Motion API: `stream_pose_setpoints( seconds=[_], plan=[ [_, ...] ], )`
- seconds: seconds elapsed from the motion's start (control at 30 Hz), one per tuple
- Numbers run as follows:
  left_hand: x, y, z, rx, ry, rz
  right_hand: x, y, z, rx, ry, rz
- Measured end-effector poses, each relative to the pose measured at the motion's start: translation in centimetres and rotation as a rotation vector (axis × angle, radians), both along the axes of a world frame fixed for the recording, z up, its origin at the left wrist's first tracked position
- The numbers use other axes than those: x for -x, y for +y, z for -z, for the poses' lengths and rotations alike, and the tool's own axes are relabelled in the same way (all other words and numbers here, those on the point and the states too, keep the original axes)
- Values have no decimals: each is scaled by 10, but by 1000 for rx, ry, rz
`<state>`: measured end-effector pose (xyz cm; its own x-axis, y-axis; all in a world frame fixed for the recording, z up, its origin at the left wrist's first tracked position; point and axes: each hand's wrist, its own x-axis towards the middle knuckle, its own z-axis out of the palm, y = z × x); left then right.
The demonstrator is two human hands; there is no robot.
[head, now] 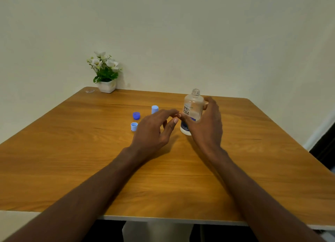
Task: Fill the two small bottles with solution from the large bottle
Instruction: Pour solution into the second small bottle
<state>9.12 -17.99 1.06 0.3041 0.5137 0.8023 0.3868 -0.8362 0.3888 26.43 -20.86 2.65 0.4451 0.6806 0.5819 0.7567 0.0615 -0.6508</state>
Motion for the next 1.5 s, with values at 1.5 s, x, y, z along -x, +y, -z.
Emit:
stream_pose_setpoints(
  seconds=[1.5],
  plan=[
    [-138,75,-2,789,-18,246,-109,47,0,-285,387,-165]
  ],
)
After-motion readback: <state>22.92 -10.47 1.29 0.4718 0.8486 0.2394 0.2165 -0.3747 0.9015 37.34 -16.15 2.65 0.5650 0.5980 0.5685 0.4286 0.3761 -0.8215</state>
